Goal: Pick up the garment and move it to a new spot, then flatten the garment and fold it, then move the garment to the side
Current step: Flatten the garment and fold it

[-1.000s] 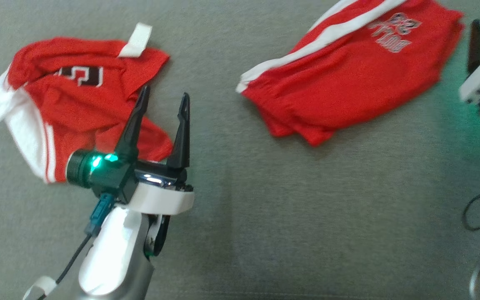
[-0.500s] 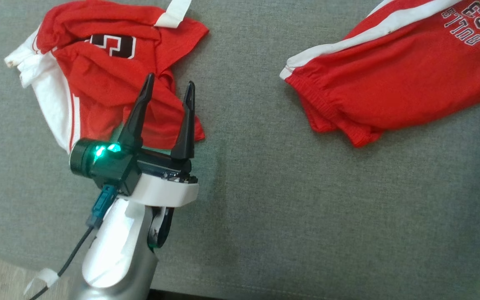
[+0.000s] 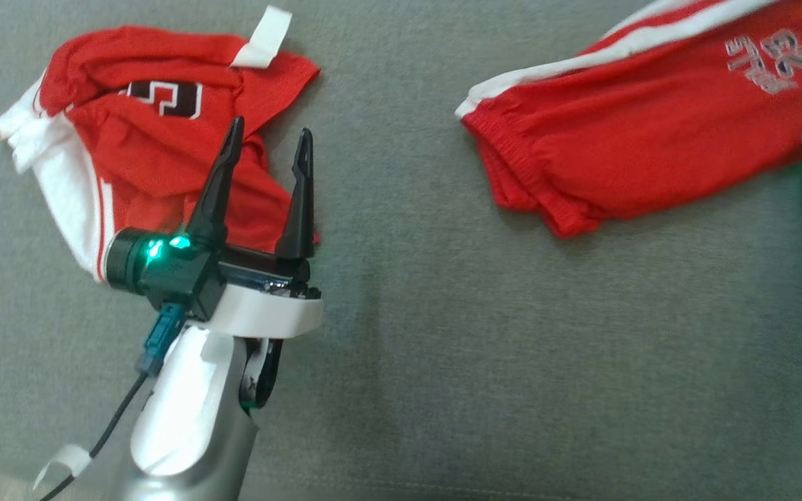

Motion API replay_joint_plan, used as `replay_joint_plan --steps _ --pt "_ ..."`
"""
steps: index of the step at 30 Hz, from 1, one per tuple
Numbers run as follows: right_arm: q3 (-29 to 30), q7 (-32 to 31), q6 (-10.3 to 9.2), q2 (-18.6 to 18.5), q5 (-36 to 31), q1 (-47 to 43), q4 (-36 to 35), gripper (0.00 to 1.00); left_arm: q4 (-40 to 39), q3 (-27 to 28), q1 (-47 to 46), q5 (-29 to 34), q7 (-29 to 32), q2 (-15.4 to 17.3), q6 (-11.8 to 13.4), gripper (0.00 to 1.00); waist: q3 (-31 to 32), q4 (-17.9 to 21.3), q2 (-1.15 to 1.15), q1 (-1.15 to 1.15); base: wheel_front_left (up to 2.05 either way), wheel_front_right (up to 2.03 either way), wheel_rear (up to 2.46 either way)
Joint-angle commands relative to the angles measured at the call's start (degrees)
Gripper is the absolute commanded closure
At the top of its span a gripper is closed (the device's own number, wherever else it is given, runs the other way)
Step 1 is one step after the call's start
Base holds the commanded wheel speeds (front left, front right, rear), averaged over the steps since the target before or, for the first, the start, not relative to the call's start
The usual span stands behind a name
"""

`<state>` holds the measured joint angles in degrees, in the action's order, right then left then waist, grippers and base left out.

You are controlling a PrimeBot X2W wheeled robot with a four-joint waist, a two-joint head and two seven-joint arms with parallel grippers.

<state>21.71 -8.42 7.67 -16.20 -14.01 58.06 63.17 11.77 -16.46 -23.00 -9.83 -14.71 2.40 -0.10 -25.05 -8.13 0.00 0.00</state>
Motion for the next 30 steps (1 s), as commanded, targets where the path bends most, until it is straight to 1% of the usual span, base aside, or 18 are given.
replay_joint_plan --steps 1,7,11,16,23,30 --pt "0.47 1.87 -0.19 -1.47 1.39 -1.21 -0.99 1.00 -1.55 2.49 0.64 0.90 -0.29 0.49 -0.36 0.00 2.03 1.75 0.00 0.00 0.00 0.00 0.00" --pt "3.38 4.99 -0.19 -5.01 4.28 -4.45 -0.17 1.00 -1.43 3.14 2.23 1.34 -0.29 0.48 -0.76 0.00 4.72 3.69 0.00 0.00 0.00 0.00 0.00" --pt "5.84 6.40 -0.19 -7.30 4.46 -6.85 -0.30 1.00 -1.63 3.53 3.03 1.45 -0.29 0.48 -0.92 0.00 5.39 4.12 0.00 0.00 0.00 0.00 0.00" --pt "7.82 7.97 -0.19 -7.46 4.98 -7.54 -0.31 1.00 -1.69 3.99 3.91 1.69 -0.29 0.48 -1.20 0.00 5.61 4.05 0.00 0.00 0.00 0.00 0.00" --pt "6.68 12.56 -0.19 -4.78 6.94 -6.35 -0.31 1.00 -1.23 4.53 4.70 1.90 -0.29 0.48 -1.54 0.00 6.75 3.75 0.00 0.00 0.00 0.00 0.00" --pt "-0.10 17.53 -0.19 0.80 12.24 -4.80 -0.57 1.00 -0.77 4.92 6.05 2.04 -0.29 0.48 -1.39 0.00 10.26 4.35 0.00 0.00 0.00 0.00 0.00"
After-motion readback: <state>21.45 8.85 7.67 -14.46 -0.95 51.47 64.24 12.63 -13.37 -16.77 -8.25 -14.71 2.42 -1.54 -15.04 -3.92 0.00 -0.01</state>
